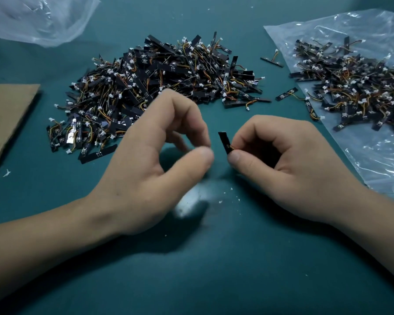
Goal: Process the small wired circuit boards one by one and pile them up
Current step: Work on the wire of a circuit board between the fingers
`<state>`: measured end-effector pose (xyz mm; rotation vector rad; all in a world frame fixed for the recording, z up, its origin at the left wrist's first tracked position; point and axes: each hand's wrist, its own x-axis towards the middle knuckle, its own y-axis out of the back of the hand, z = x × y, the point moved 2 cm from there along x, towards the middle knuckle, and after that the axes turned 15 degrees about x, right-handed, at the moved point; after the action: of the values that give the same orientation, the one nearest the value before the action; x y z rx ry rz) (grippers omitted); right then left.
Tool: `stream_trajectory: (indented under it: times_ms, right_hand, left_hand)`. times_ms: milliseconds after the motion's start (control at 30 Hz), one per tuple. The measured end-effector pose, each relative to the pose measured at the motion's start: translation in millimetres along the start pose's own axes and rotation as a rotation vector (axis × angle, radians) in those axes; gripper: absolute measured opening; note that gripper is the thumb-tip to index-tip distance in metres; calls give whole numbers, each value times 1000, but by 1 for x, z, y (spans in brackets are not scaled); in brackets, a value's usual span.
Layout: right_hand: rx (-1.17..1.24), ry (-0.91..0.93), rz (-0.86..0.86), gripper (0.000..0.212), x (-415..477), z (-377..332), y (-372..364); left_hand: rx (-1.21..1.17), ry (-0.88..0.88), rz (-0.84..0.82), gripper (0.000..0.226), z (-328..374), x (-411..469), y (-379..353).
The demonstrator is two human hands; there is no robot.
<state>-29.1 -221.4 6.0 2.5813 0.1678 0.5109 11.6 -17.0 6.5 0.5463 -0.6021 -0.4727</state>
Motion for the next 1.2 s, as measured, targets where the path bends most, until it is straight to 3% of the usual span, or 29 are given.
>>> stream_trajectory:
  times_ms: [67, 133, 333, 467, 567, 700, 833, 900, 1000, 1133, 1200]
  right_hand:
    - [-65, 12, -9, 9, -1, 0, -2]
    - [-107, 8, 2, 11, -2, 0, -3]
    - [-148, -10, 90, 11, -4, 3, -1]
    - [-223, 36, 54, 12, -4, 2, -4]
    - [-258, 39, 49, 11, -5, 2, -6]
    - [-59, -12, 66, 15, -3, 2, -1]
    - [113, -62, -32, 41, -3, 4, 1]
    - [208, -142, 59, 54, -3, 7, 4]
    - [319, -213, 178, 47, 1, 9, 8]
    - [200, -195, -77, 32, 1, 4, 3]
    - [156, -185, -112, 32, -1, 3, 2]
  left_hand:
    - [64, 132, -18, 24, 1, 4, -1]
    - [141, 178, -52, 16, 4, 6, -3]
    - [327, 174, -159, 31, 5, 3, -6]
    - [248, 164, -185, 49, 6, 4, -4]
    - [309, 168, -172, 36, 5, 4, -7]
    - [232, 235, -103, 23, 1, 6, -7]
    - [151, 242, -53, 22, 0, 7, -6]
    - [151, 225, -77, 23, 1, 7, -6]
    - [140, 205, -124, 23, 2, 6, -4]
    - [150, 180, -219, 23, 3, 5, -6]
    - [163, 174, -229, 23, 4, 5, -7]
